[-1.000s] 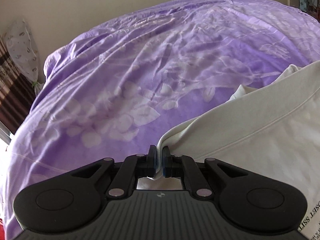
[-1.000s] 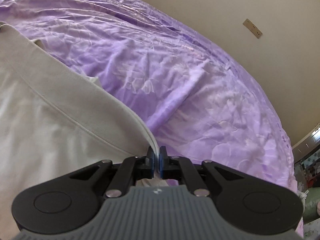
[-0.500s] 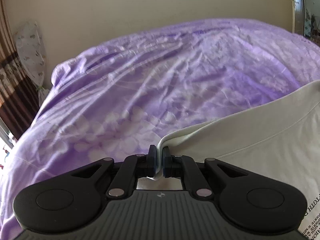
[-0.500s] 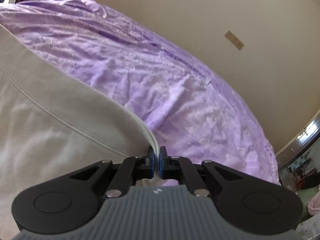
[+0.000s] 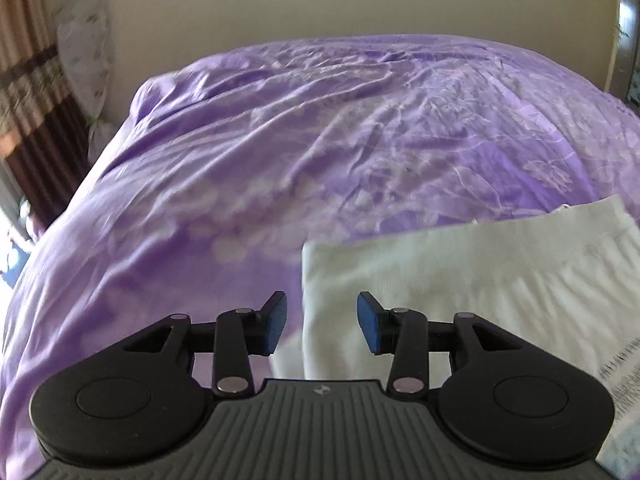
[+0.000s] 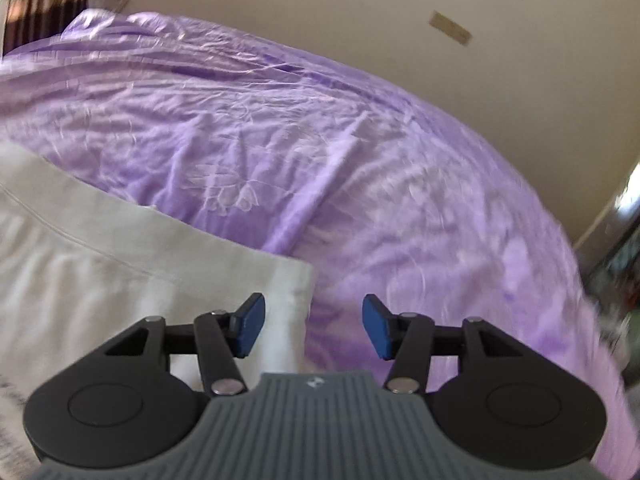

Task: Fold small clothes

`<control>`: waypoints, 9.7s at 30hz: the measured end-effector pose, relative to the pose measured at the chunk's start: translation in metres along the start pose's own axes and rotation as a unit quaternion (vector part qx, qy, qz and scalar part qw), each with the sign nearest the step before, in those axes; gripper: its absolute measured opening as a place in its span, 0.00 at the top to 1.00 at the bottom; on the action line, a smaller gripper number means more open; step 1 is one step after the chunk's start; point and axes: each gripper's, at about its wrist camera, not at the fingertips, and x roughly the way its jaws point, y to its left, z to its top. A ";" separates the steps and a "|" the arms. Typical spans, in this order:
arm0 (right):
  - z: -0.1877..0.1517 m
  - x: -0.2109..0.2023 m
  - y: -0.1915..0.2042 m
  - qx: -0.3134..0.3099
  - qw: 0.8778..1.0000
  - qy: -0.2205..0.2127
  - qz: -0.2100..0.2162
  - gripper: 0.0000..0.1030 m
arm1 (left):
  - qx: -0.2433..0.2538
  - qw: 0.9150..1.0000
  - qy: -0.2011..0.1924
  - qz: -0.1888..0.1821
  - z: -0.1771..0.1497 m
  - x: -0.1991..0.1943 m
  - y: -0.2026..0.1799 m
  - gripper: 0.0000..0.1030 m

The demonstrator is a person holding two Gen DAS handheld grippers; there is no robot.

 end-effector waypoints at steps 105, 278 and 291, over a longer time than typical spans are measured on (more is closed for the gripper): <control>-0.123 -0.011 -0.096 0.429 0.859 0.063 0.272 0.94 | -0.014 0.994 0.061 -0.091 -0.046 0.017 -0.118 0.78; 0.029 0.017 0.138 0.180 0.955 0.027 0.234 0.67 | -0.113 0.977 -0.054 -0.173 0.006 0.050 0.066 0.98; 0.024 0.015 0.135 0.185 0.955 0.030 0.232 0.57 | -0.193 0.971 -0.003 -0.142 -0.008 0.060 0.103 0.59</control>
